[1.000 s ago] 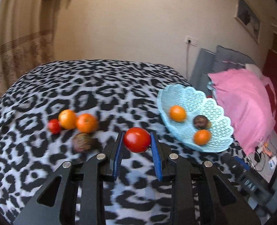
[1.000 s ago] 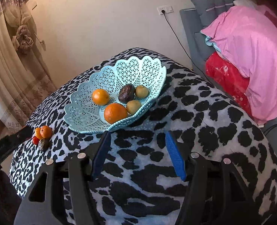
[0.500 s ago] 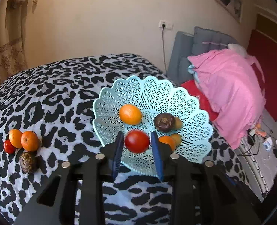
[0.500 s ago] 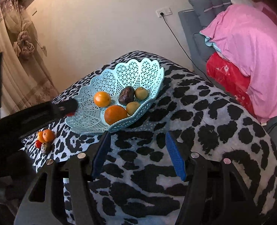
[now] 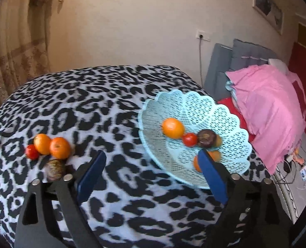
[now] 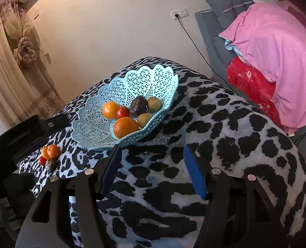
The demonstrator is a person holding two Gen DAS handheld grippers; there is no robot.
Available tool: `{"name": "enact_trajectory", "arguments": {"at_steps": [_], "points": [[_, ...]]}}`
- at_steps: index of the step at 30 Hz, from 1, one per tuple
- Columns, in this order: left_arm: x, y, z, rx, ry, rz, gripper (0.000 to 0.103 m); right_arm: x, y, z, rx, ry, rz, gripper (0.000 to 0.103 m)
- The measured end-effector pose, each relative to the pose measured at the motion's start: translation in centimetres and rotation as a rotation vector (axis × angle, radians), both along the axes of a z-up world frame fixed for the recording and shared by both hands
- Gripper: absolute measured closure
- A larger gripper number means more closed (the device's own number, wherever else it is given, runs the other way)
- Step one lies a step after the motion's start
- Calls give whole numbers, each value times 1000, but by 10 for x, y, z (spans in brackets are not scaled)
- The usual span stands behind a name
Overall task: Organize fruits
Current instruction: 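Move both tools back toward the remaining fruit cluster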
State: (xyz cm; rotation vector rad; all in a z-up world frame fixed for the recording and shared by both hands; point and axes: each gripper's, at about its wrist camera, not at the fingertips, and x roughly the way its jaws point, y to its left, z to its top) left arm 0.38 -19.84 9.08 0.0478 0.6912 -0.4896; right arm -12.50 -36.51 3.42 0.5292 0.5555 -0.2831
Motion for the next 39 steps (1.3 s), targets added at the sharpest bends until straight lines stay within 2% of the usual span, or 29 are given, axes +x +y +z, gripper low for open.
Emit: {"name": "enact_trajectory", "arguments": {"at_steps": [8, 15, 23, 29, 33, 39], "points": [[3, 49, 3, -44, -13, 80, 11, 0, -4, -2, 6, 12, -28, 39], [10, 78, 2, -86, -7, 102, 11, 1, -3, -4, -6, 28, -48, 39], [15, 127, -6, -106, 1, 148, 11, 9, 1, -5, -34, 72, -49, 39], [24, 176, -16, -85, 4, 233, 11, 11, 6, 1, -46, 104, -58, 39], [31, 197, -25, -87, 26, 270, 11, 12, 25, 12, -47, 93, -11, 39], [38, 212, -35, -73, 51, 302, 11, 26, 78, 27, -95, 72, 152, 39]]}}
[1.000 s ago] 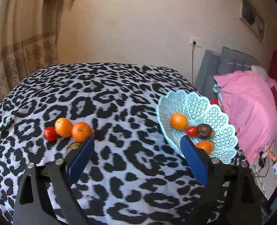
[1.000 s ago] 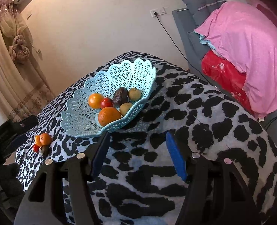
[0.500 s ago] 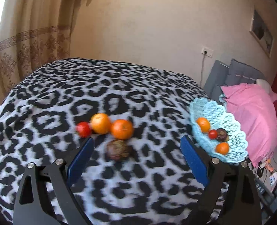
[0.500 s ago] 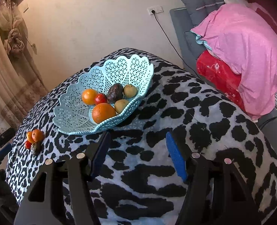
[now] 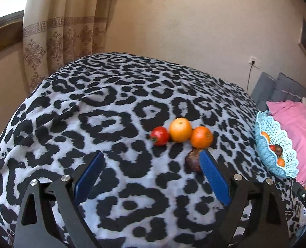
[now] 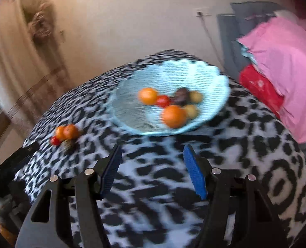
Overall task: Organize fruits
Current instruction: 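Move both tools back toward the remaining fruit cluster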
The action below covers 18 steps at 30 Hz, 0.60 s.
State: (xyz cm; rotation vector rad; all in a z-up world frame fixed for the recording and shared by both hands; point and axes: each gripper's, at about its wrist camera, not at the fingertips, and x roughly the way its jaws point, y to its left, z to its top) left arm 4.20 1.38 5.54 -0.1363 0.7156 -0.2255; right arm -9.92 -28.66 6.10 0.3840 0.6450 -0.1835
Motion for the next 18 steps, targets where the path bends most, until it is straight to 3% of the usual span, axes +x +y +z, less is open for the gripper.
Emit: {"name": "enact_trajectory", "arguments": {"at_steps": [3, 9, 18], "points": [[5, 2, -3, 16, 6, 8, 11, 7, 24, 1, -15, 5, 67, 39], [32, -2, -15, 99, 96, 25, 24, 11, 54, -3, -32, 34, 158, 39], [56, -23, -21, 161, 100, -9, 30, 14, 62, -11, -18, 72, 207, 39]]}}
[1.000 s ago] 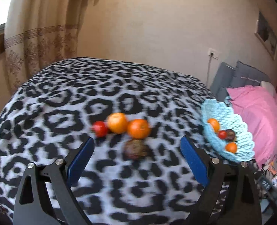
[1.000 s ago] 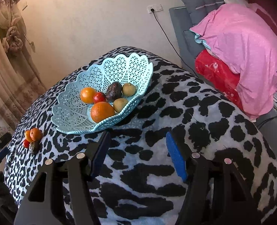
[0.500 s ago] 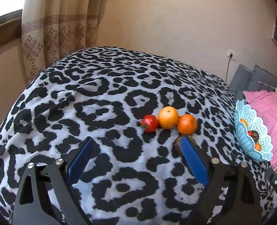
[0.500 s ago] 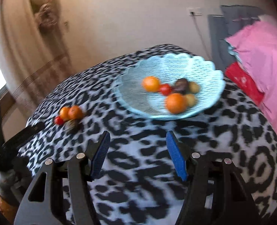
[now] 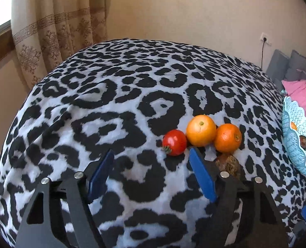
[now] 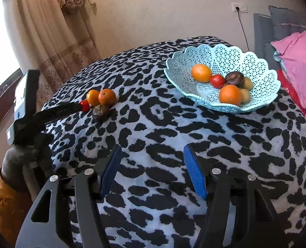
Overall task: Organize fruits
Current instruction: 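Move both tools back toward the remaining fruit cluster, then grasp the second red tomato with the left tool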
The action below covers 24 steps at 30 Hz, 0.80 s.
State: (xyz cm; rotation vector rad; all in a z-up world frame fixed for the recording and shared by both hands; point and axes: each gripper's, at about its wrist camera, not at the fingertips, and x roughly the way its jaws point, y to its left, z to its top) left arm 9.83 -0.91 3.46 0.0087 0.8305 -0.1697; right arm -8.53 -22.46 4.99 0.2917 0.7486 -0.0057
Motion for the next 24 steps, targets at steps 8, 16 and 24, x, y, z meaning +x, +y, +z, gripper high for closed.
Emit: {"name": "enact_trajectory", "arguments": {"at_steps": [8, 16, 24], "points": [[19, -8, -10, -74, 25, -62, 54, 2, 8, -1, -18, 10, 20, 39], [19, 9, -12, -213, 32, -73, 74, 9, 17, -8, -31, 36, 37, 39], [14, 40, -8, -330, 3, 29, 74, 22, 32, -7, -54, 49, 68, 39]]}}
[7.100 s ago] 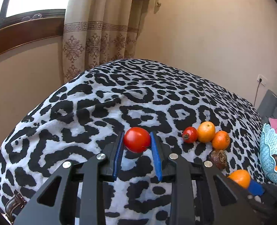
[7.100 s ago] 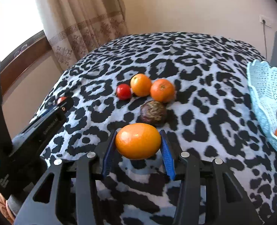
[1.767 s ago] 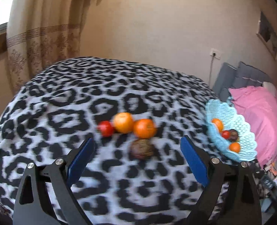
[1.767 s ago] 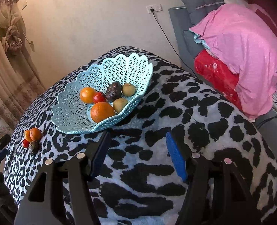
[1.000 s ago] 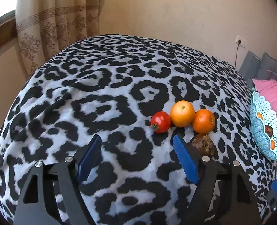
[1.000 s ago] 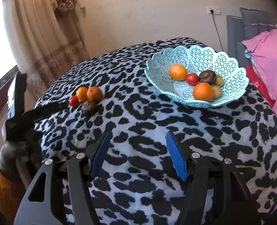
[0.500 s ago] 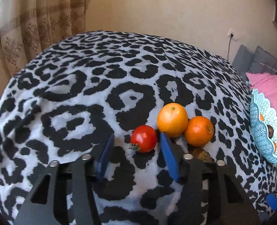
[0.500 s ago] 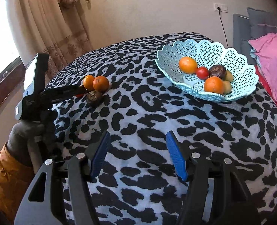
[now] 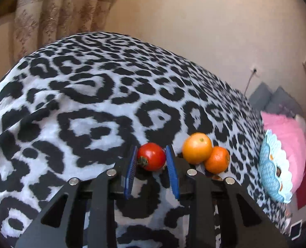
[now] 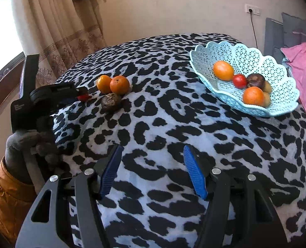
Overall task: Organize fruits
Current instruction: 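Grasp the second red tomato with the left tool, then grasp the dark brown shriveled fruit with the right tool while the left tool holds the tomato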
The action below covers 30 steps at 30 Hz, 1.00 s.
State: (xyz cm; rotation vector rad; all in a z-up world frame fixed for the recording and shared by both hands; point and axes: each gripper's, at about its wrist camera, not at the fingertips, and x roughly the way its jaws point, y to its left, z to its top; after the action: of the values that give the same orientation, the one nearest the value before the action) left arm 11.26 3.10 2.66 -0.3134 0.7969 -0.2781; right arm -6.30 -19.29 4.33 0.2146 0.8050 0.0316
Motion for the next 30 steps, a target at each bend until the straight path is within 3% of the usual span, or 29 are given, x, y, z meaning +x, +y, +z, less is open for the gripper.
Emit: {"name": "enact_trajectory", "arguments": {"at_steps": [15, 26, 30], "points": [[-6, 16, 2, -1, -6, 76, 74, 87, 49, -11, -36, 51, 138, 39], [-10, 13, 5, 22, -21, 88, 74, 138, 72, -17, -65, 61, 158, 39], [-11, 13, 5, 28, -27, 93, 74, 141, 79, -20, -123, 62, 153, 53]]}}
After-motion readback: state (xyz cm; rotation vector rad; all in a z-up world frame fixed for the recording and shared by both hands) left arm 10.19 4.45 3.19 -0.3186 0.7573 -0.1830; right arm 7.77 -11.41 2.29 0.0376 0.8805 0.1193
